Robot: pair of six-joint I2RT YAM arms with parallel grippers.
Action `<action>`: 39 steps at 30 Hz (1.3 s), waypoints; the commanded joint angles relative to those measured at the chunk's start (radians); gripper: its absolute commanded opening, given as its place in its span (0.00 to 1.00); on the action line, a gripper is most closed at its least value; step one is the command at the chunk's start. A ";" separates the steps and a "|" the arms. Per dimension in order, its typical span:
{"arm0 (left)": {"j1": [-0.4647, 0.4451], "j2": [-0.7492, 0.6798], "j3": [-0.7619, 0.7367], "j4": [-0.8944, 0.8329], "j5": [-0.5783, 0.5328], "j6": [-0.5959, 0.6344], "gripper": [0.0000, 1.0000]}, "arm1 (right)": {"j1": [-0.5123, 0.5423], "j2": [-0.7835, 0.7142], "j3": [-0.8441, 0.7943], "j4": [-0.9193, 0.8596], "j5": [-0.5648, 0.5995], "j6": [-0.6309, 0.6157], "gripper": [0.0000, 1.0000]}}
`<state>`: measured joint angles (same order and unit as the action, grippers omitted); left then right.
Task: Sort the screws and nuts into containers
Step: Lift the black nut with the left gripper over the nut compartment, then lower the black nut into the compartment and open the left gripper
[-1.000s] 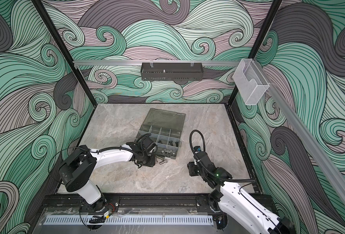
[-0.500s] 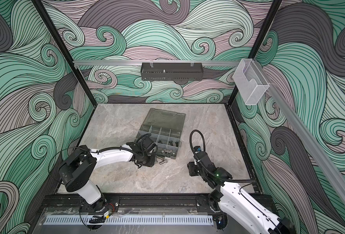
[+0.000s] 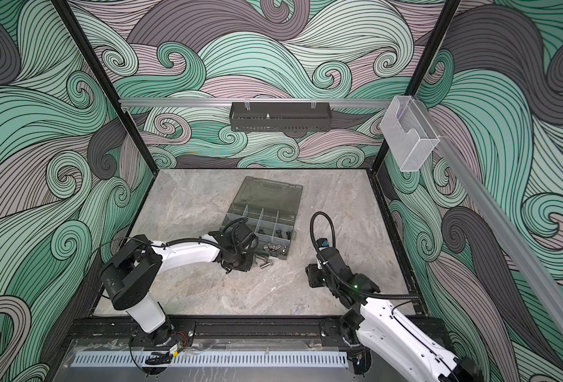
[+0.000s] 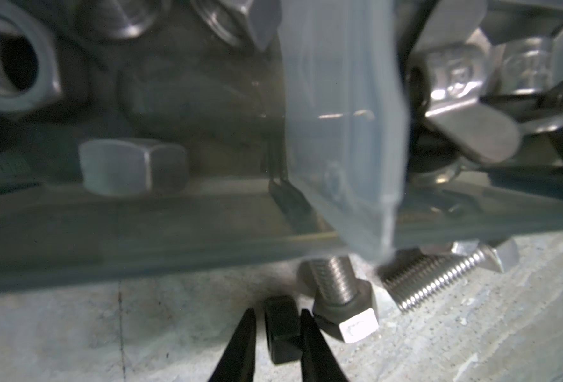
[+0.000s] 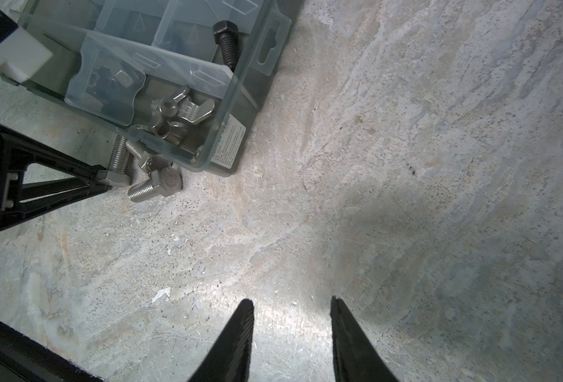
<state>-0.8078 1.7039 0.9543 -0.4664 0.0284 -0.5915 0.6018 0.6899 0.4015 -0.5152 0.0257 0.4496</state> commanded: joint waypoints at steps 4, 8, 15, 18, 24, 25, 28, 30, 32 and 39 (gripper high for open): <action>-0.004 0.025 0.032 -0.020 -0.021 0.016 0.16 | -0.004 -0.007 -0.009 -0.003 0.003 0.006 0.40; -0.004 0.015 0.031 -0.029 -0.018 0.016 0.10 | -0.003 -0.007 -0.009 -0.003 0.002 0.006 0.40; -0.002 -0.088 0.046 -0.075 -0.022 0.020 0.09 | -0.003 -0.010 -0.009 -0.002 0.005 0.006 0.40; 0.003 -0.124 0.098 -0.093 -0.035 0.040 0.10 | -0.002 -0.011 -0.009 -0.002 0.007 0.006 0.40; 0.038 -0.040 0.307 -0.135 -0.053 0.139 0.10 | -0.003 -0.008 -0.009 -0.002 0.005 0.006 0.40; 0.047 -0.004 0.360 -0.157 -0.053 0.158 0.10 | -0.002 -0.008 -0.008 -0.002 0.005 0.006 0.40; 0.072 0.101 0.484 -0.202 -0.046 0.197 0.10 | -0.003 -0.009 -0.007 -0.003 0.006 0.006 0.40; 0.088 0.177 0.552 -0.220 -0.038 0.212 0.10 | -0.003 -0.010 -0.008 -0.003 0.006 0.007 0.40; 0.100 0.235 0.599 -0.230 -0.026 0.216 0.10 | -0.002 -0.011 -0.008 -0.004 0.006 0.008 0.40; 0.116 0.324 0.664 -0.213 0.010 0.208 0.15 | -0.003 -0.004 -0.006 -0.003 0.009 0.007 0.40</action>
<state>-0.6956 2.0285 1.5673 -0.6468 0.0143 -0.3988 0.6018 0.6857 0.4011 -0.5159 0.0257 0.4500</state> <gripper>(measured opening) 0.139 0.399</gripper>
